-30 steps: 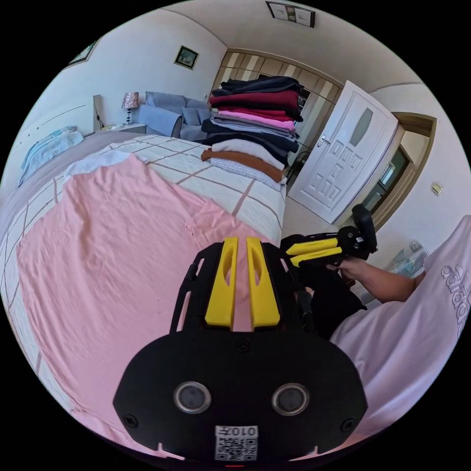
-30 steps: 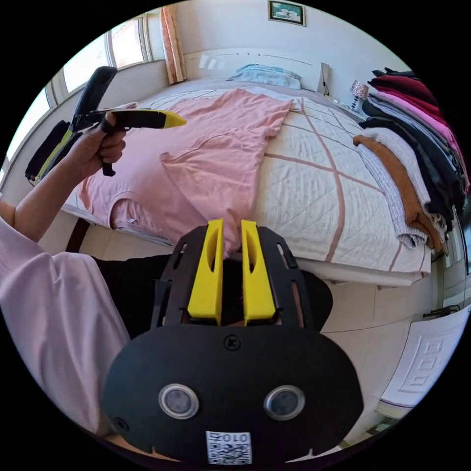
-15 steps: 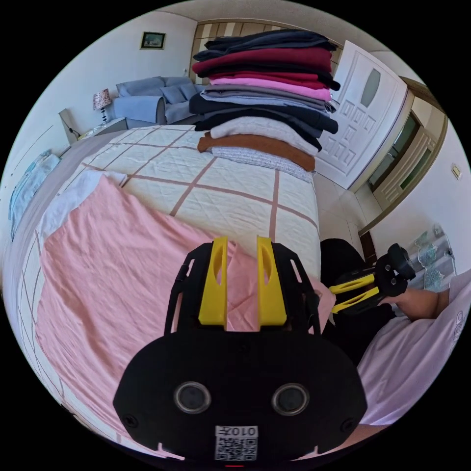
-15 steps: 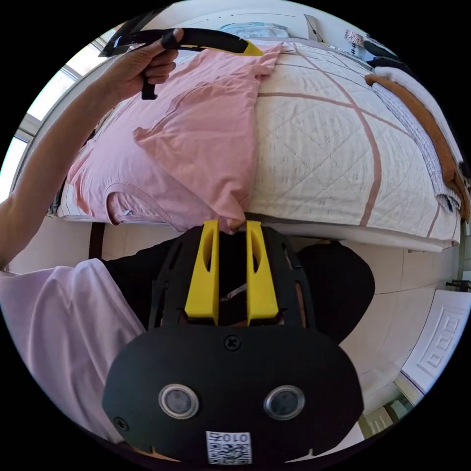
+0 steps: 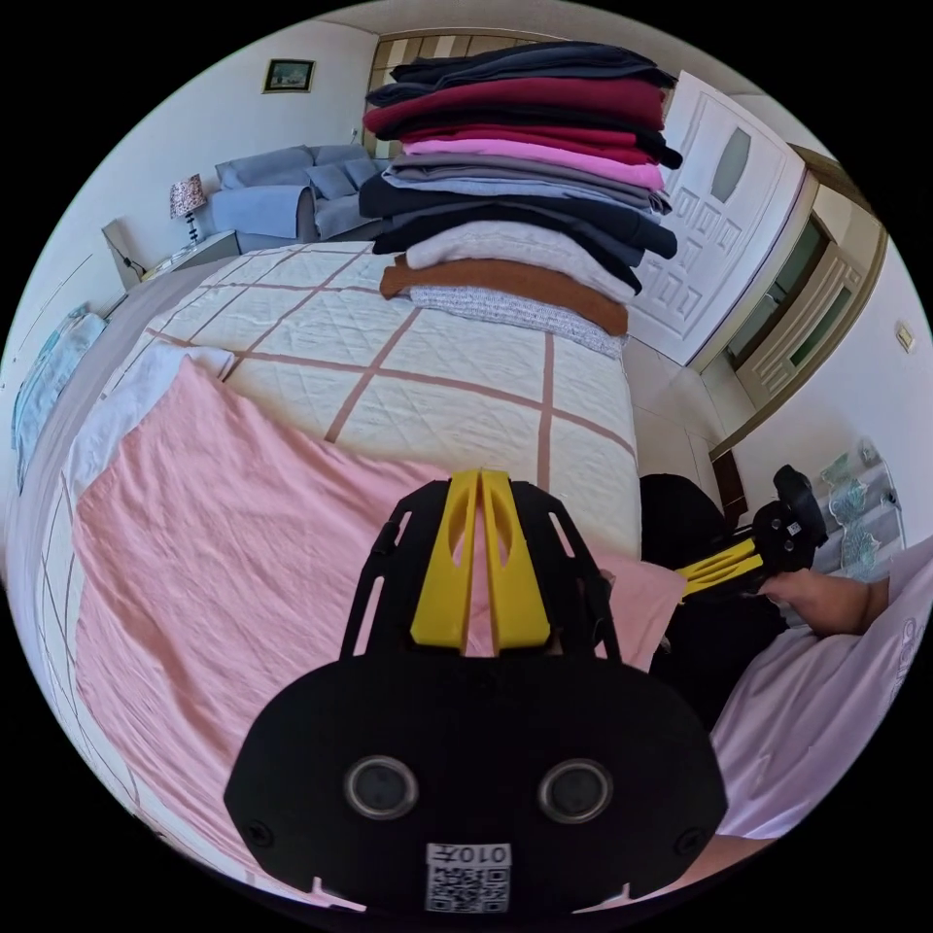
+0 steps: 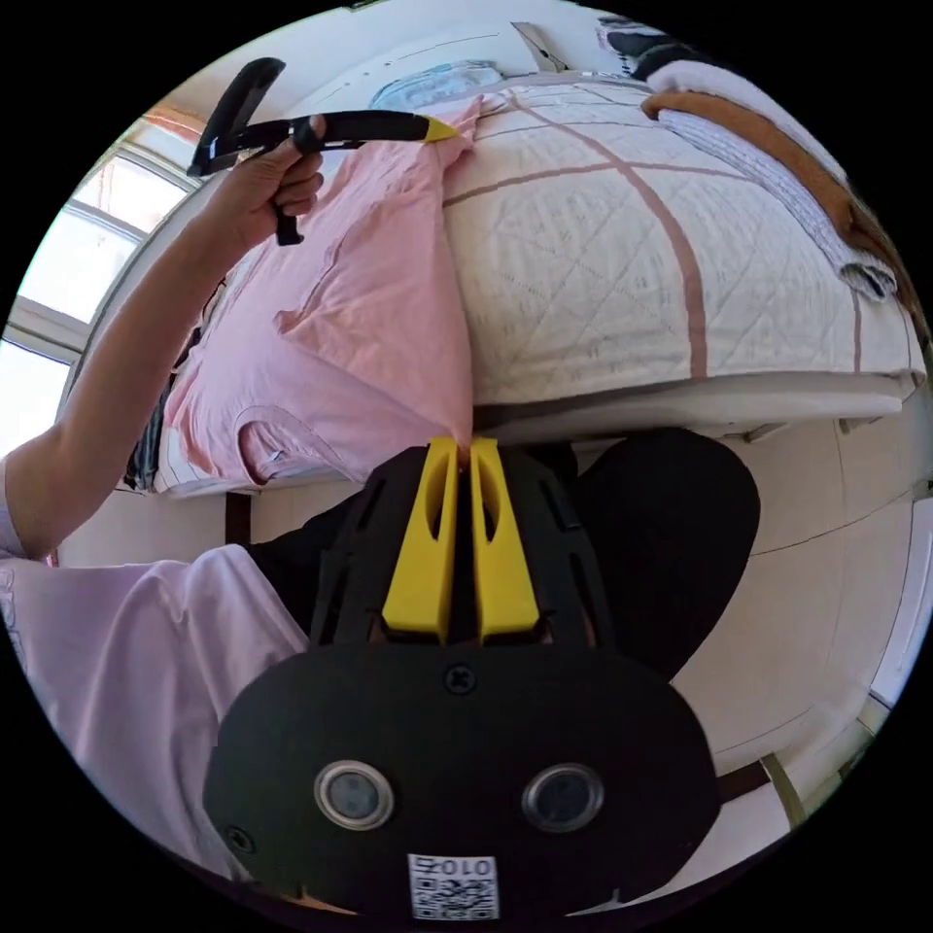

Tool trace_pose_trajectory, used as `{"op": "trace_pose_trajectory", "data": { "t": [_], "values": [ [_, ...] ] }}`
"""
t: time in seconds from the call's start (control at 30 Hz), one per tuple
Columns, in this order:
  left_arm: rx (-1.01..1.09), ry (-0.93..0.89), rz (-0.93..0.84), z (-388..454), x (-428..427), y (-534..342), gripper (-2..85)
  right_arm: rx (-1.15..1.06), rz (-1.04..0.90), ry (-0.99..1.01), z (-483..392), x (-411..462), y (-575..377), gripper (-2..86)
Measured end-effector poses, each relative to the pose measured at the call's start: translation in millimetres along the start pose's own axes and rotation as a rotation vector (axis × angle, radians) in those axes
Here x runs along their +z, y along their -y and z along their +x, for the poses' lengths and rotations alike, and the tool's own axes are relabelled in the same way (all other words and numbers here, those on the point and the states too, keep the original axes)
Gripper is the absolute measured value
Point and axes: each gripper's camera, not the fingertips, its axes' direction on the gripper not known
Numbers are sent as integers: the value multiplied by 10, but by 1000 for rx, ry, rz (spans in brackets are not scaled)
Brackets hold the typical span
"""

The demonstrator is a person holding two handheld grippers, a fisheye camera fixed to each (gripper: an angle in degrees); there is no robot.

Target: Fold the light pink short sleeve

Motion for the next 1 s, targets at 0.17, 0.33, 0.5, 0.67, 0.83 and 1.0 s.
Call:
{"op": "trace_pose_trajectory", "data": {
  "t": [0.17,0.33,0.5,0.67,0.83,1.0],
  "values": [
    [-64,30,267,84,-447,-506,-1,9,-37,-36,8,25,25,40],
    [-111,47,412,294,-1310,-1269,-1,72,-90,-106,153,-197,-268,29],
    [-29,35,177,913,-1105,-1968,-2,-98,289,-104,-275,-777,-452,26],
    [-96,96,67,1018,-780,-2438,0,-294,360,-211,-666,-677,-236,27],
    [-218,242,288,1140,-1754,-3231,10,-278,98,-147,-537,-450,134,28],
    [-741,555,473,1292,-3012,-5343,47,-292,316,-134,-814,-1109,-189,28]
  ]
}}
